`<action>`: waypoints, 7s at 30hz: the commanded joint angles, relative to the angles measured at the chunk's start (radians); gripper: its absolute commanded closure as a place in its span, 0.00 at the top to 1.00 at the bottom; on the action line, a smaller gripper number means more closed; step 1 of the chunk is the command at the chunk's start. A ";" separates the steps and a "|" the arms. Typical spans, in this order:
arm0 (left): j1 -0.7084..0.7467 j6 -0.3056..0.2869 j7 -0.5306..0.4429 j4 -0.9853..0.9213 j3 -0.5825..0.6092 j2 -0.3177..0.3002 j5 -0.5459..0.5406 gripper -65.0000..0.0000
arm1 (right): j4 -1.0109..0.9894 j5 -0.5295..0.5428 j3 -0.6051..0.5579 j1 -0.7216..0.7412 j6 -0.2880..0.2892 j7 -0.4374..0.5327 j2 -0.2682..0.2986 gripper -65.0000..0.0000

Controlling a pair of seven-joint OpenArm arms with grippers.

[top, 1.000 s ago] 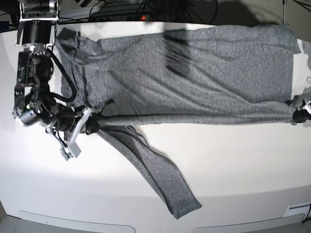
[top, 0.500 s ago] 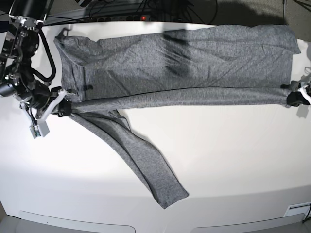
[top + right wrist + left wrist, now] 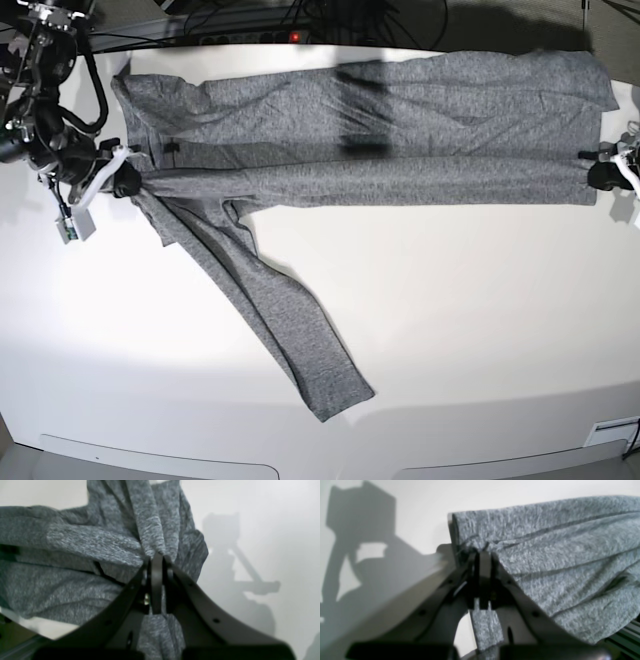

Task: Fold the T-shirt properly
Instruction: 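Fold the hem over the shirt body toward the collar with both grippers, then move the right gripper to the trailing sleeve cuff and grasp it, then lift the sleeve with the right gripper and lay it across the shirt, then move the left gripper over the shirt and press the folded layers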

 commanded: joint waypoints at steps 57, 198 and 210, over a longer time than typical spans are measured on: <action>-0.018 -0.006 -0.179 0.013 -0.010 0.132 0.125 0.31 | -1.184 -0.513 -0.502 0.944 -0.105 0.533 -0.206 0.58; -0.040 0.566 -0.164 0.550 0.379 0.770 0.975 0.31 | -0.127 -0.230 -0.085 0.188 0.019 0.083 -0.055 0.49; -0.167 0.594 -0.098 0.300 0.379 0.789 0.880 0.31 | -0.127 -0.230 -0.085 0.183 0.019 0.074 -0.055 0.49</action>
